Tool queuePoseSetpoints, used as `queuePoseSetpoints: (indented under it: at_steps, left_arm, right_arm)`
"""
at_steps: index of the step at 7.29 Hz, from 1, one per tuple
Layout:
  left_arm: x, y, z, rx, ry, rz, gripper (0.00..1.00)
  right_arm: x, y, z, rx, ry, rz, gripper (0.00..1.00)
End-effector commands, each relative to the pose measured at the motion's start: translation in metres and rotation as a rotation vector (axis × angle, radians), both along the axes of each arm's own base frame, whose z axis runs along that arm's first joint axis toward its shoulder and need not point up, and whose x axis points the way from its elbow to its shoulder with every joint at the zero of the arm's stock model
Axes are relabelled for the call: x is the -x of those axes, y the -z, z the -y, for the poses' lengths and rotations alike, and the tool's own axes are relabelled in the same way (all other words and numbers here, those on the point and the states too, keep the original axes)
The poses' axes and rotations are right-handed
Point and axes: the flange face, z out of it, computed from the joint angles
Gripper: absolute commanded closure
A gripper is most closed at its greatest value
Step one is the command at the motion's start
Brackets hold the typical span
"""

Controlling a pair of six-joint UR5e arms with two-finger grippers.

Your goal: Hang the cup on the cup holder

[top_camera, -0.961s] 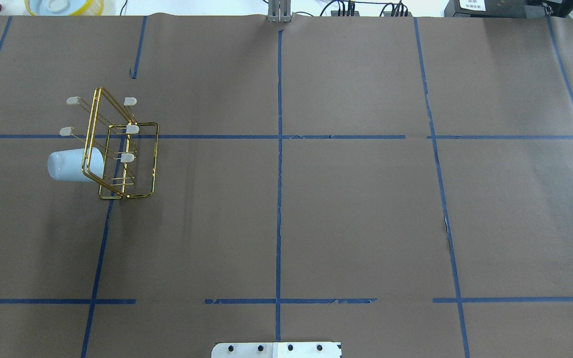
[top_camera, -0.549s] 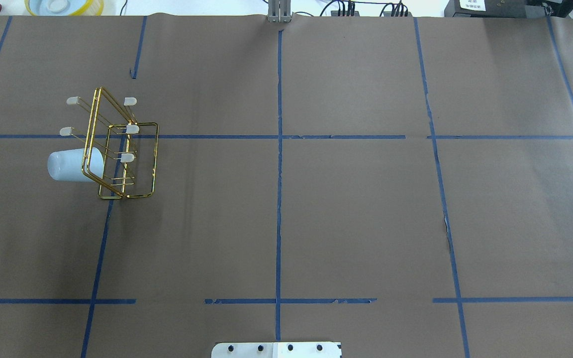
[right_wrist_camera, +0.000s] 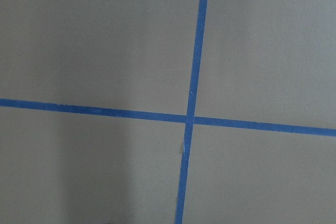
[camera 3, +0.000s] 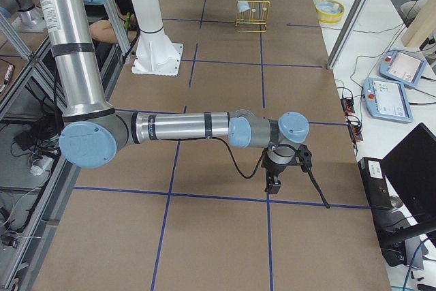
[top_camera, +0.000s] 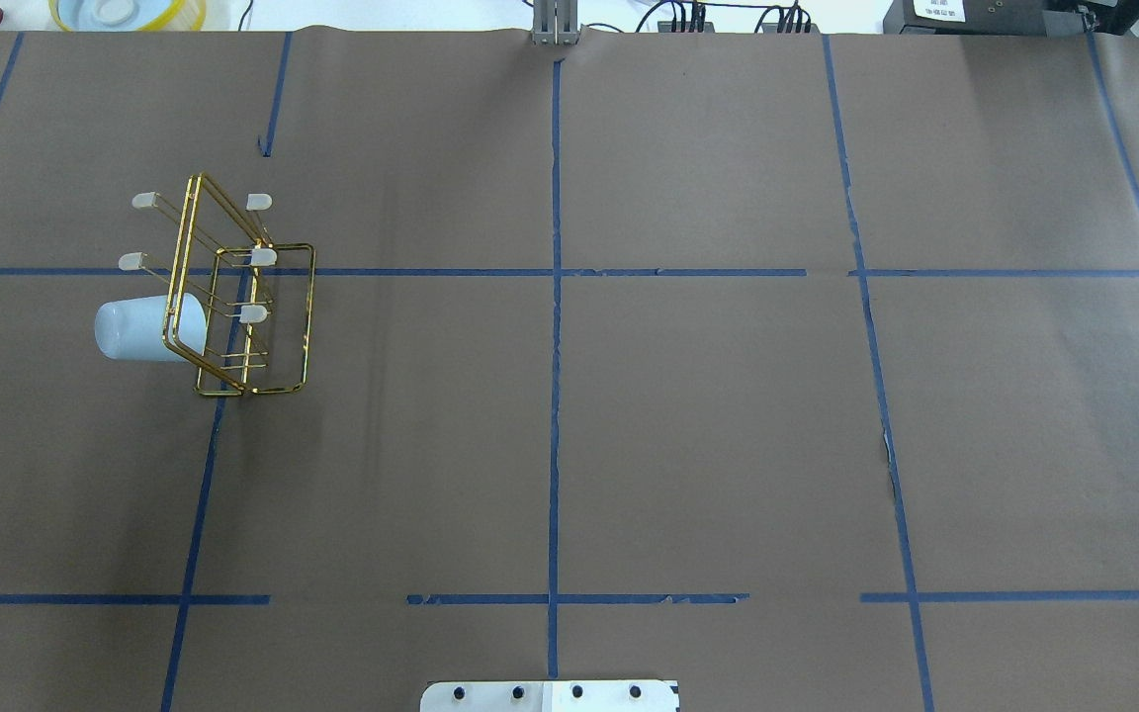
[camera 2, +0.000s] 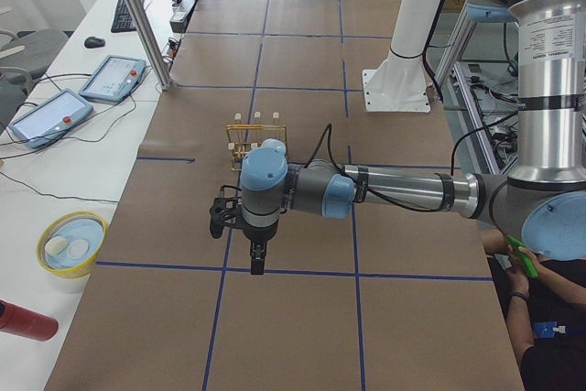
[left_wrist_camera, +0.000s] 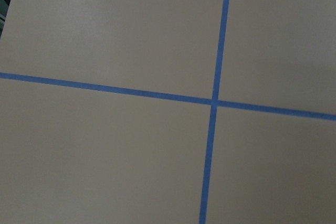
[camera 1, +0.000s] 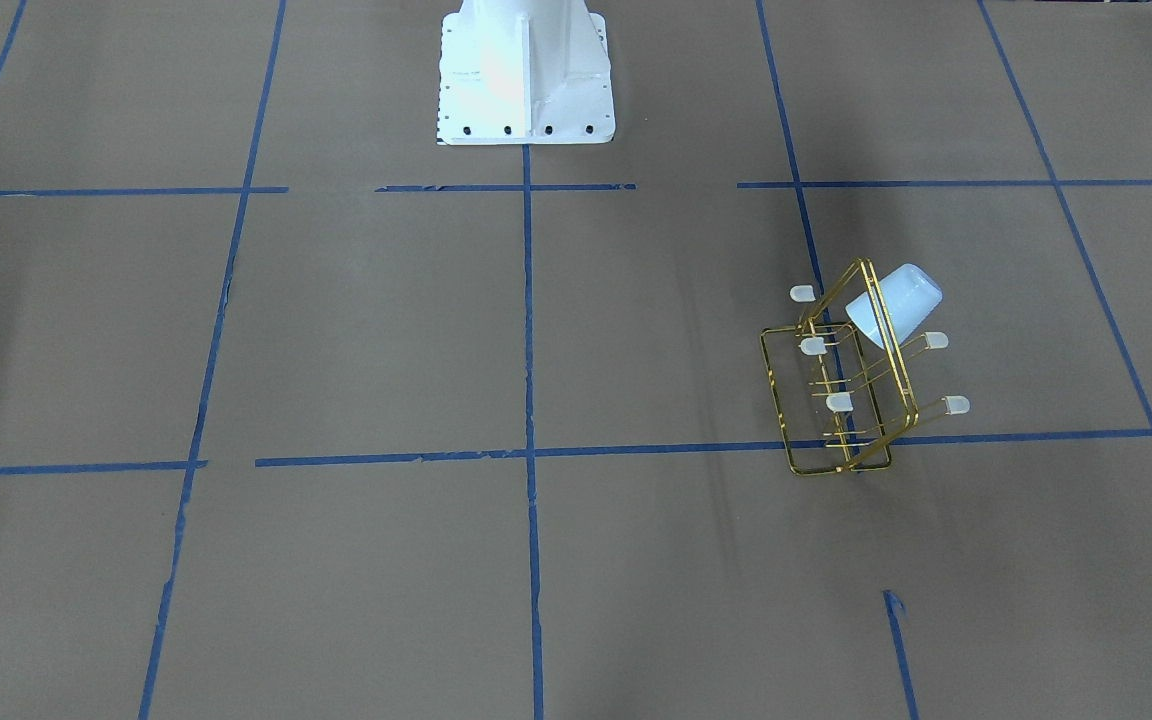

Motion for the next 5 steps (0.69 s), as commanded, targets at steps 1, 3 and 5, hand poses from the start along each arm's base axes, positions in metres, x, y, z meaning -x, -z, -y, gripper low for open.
queuePoseSetpoints:
  at_steps: [1, 3, 5]
  left_arm:
    - [0.0026, -0.0229, 0.0022, 0.015, -0.082, -0.003, 0.0]
    - [-0.0026, -0.0254, -0.0035, -0.032, -0.156, -0.067, 0.0]
    - [-0.004, -0.0267, -0.0075, -0.079, -0.219, -0.081, 0.0]
  right_arm:
    - [-0.0003, -0.0001, -0.0001, 0.001, 0.0, 0.0, 0.0]
    - [-0.0003, 0.0, 0.0, -0.001, 0.0, 0.0, 0.0]
    - [-0.0003, 0.0, 0.0, -0.001, 0.0, 0.0, 0.0]
